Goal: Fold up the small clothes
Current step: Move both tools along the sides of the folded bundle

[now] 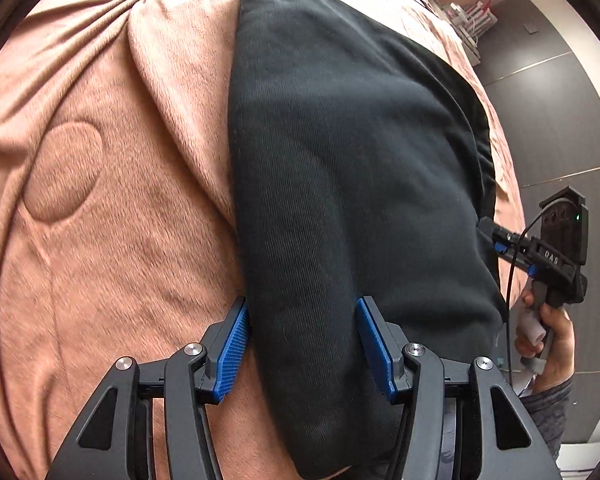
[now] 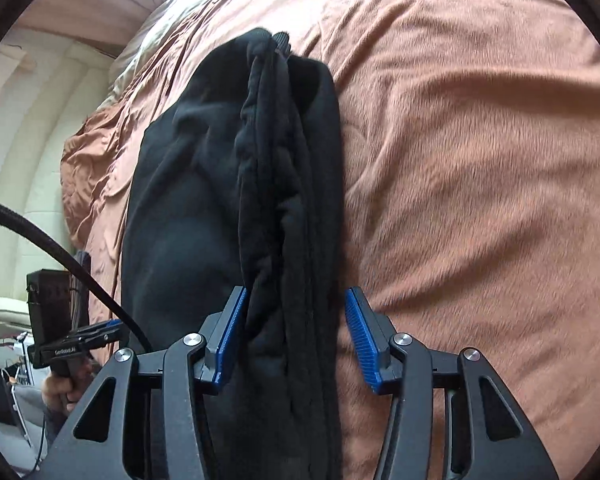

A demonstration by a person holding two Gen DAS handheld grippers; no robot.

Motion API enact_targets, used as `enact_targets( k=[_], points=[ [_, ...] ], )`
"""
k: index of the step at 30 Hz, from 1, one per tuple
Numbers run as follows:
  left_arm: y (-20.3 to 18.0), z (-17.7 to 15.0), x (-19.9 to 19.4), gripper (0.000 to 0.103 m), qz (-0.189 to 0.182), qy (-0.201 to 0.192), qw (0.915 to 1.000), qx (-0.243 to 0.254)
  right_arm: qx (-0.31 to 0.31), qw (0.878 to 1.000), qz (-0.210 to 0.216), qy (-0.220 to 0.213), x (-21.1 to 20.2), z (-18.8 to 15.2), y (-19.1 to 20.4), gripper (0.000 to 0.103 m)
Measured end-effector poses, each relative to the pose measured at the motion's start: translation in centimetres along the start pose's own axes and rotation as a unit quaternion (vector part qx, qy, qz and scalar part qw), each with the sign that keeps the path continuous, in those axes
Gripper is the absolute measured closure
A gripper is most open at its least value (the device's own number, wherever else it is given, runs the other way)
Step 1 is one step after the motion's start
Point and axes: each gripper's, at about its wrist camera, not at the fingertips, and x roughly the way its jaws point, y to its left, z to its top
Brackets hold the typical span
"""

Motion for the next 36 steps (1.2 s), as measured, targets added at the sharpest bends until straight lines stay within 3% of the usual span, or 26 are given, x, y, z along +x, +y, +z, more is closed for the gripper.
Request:
enact_targets(
  k=[4,5,6,11,16,19,21,23,24,26,29,36],
  points=[
    [-0.4,-0.8,0.4,0.047,-0.005,-0.001,1.0,0.004,0.005,1.0,0.016,0.005,-0.1,-0.4,-0.8,0.058],
    [-0.5,-0.9,0.4,0.052,-0.005,-0.004,1.0,0.005,0.01,1.0,0.024,0.008,-0.1,-0.4,-0.9,0.07],
    [-0.7,-1.0,0.3,0.058,-0.007,-0.004,0.9999,0.005,0.014,0.999,0.036,0.014,-0.1,-0.5,-1.0,0.074],
    [-1.0,-1.4,-0.8,0.077,-0.005,-0.01,0.9997,0.023,0.017,0.999,0.048,0.01,-0.6,-1.1,-1.5,0.08],
    [-0.8,-1.4,-2.9,0.079,-0.017,-0.003,0.9988,0.045,-0.005,0.997,0.073,0.03,-0.6,-2.7,-0.6,0.081],
    [-0.6,-2.0,-4.0,0.079,-0.002,0.009,0.997,0.077,-0.032,0.994,0.091,0.058,-0.1,-3.5,-0.1,0.081],
    [-0.3,-2.4,-4.3,0.077,0.011,0.024,0.9951,0.096,-0.047,0.994,0.078,0.068,0.2,-3.6,-0.1,0.081],
    [0.0,-2.5,-4.3,0.073,0.025,0.03,0.9932,0.11,-0.052,0.995,0.061,0.063,0.3,-2.7,-0.6,0.071],
    [0.3,-2.5,-4.4,0.071,0.034,0.03,0.9927,0.112,-0.042,0.996,0.058,0.054,0.3,-1.8,-1.3,0.054],
    [0.6,-1.7,-3.7,0.063,0.038,0.037,0.9937,0.099,-0.021,0.998,0.057,0.026,-0.1,-0.5,-2.4,0.032],
    [1.6,-0.5,-3.0,0.055,0.025,0.026,0.9969,0.07,-0.001,0.996,0.084,0.002,-0.4,1.5,-4.1,0.032],
    [3.5,2.9,-2.2,0.054,-0.012,-0.014,0.9996,0.02,0.026,0.993,0.111,-0.019,1.8,6.3,-6.9,0.032]
  ],
)
